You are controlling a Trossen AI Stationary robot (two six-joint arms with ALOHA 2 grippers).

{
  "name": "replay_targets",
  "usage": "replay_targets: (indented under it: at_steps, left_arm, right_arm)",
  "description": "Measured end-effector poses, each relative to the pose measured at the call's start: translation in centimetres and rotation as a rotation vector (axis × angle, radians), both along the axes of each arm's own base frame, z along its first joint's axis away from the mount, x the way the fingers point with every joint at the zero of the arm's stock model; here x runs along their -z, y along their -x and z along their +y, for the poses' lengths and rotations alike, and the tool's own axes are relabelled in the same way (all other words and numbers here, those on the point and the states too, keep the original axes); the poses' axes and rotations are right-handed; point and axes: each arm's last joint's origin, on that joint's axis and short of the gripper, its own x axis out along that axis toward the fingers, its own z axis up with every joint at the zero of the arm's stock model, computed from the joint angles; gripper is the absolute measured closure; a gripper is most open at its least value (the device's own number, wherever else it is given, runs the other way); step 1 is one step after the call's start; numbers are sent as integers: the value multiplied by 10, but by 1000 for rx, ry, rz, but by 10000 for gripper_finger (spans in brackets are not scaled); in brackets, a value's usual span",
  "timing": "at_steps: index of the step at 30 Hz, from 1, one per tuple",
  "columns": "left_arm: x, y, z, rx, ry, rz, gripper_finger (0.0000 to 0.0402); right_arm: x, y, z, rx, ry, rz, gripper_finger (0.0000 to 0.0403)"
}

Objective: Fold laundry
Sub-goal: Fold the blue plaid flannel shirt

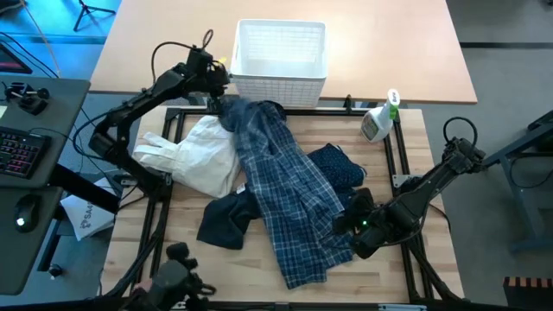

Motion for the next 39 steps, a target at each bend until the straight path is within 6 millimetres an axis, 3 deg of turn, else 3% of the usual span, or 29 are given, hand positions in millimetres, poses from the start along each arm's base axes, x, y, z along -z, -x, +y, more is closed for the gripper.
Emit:
replay_targets:
  at_steps: [7, 9, 13, 18, 24, 30, 39]
  left_arm:
    - [-10, 29, 6, -314, 64, -127, 252]
    - [-18, 32, 0, -301, 86, -192, 246]
    - [-41, 26, -23, -113, 126, -347, 250]
    - [-65, 12, -61, 78, 127, -428, 270]
    - [-85, -2, -120, 285, 236, -511, 288]
    - [-101, -13, -189, 459, 375, -564, 301]
    - [-99, -33, -258, 341, 616, -593, 314]
  right_arm:
    - [-2, -25, -7, -174, -210, 33, 214]
    - [-2, -31, -16, -230, -234, 61, 215]
    - [4, -32, -38, -289, -222, 199, 225]
    - [33, -21, -52, -290, -348, 344, 251]
    - [74, 3, -32, -371, -493, 380, 265]
    - [117, 34, -24, -356, -473, 411, 265]
    - [167, 47, -24, -530, -460, 145, 280]
